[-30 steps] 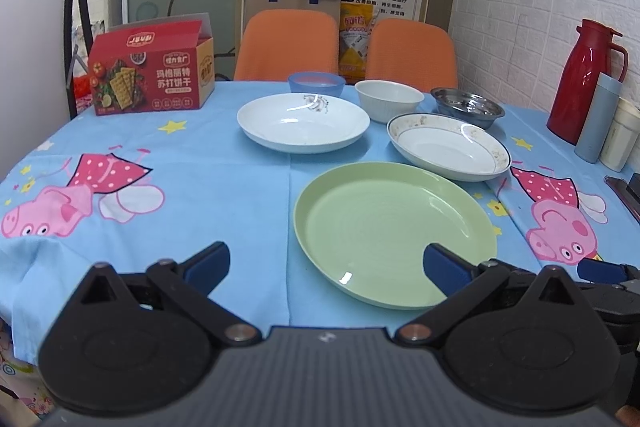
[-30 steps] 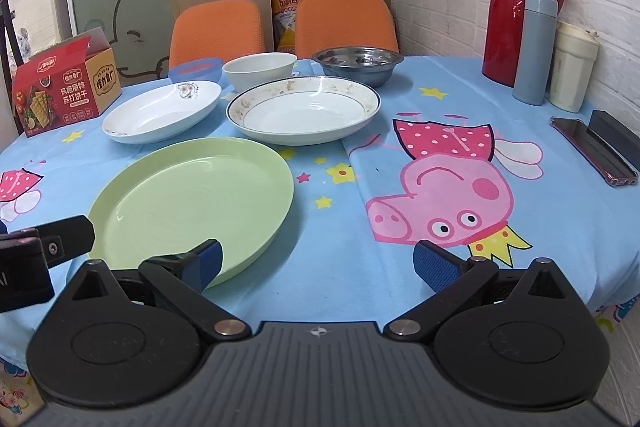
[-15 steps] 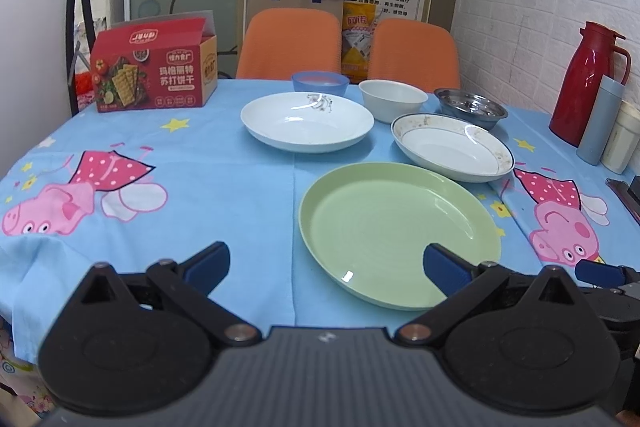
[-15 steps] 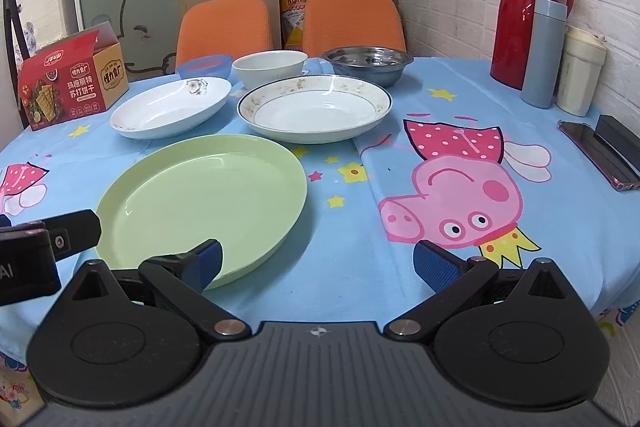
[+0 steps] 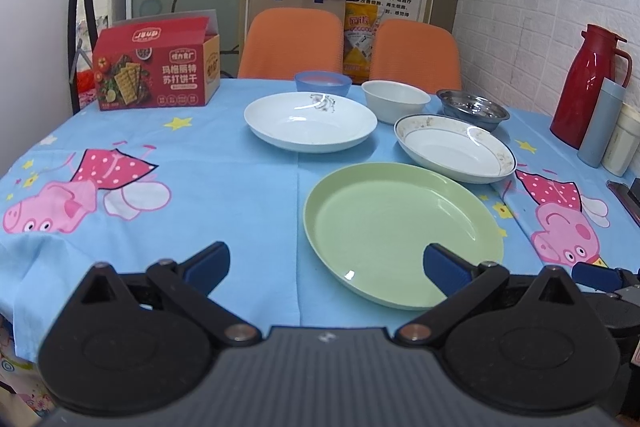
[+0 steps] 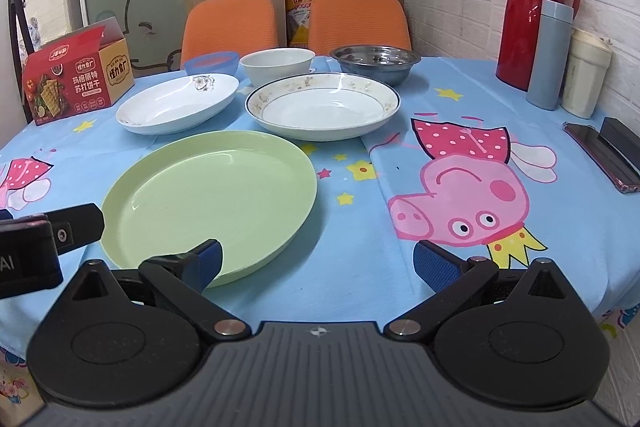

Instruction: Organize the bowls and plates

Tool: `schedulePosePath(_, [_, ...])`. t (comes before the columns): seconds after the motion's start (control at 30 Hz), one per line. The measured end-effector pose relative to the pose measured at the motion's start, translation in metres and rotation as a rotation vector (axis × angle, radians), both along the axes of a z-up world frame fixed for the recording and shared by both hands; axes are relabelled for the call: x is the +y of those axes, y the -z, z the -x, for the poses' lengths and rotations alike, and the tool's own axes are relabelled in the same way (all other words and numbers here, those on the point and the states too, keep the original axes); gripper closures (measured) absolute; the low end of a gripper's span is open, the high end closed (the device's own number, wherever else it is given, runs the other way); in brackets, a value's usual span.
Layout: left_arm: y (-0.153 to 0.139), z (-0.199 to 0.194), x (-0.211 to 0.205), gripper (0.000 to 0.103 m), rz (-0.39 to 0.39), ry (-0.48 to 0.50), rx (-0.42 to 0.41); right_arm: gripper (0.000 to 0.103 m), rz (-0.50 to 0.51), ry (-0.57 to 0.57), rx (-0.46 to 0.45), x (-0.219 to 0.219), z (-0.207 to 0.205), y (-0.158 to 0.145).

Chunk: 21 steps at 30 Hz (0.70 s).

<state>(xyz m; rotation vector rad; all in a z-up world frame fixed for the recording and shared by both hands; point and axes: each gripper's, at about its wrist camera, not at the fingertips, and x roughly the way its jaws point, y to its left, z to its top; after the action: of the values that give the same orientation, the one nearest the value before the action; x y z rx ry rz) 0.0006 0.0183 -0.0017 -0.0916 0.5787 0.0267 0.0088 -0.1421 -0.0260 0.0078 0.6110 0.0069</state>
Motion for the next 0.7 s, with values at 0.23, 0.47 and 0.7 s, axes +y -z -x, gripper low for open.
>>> schedulePosePath(0.23, [0.000, 0.000, 0.002, 0.000, 0.003, -0.001, 0.001, 0.000, 0.006, -0.009, 0.005, 0.003, -0.001, 0.001])
schedulePosePath(0.47, [0.001, -0.003, 0.007, 0.000, 0.011, -0.004, 0.003, 0.000, 0.007, -0.014, 0.006, 0.003, -0.003, 0.001])
schedulePosePath(0.7, [-0.005, -0.008, 0.013, 0.000, 0.008, -0.007, -0.004, 0.000, -0.016, -0.016, -0.007, 0.003, -0.009, -0.004])
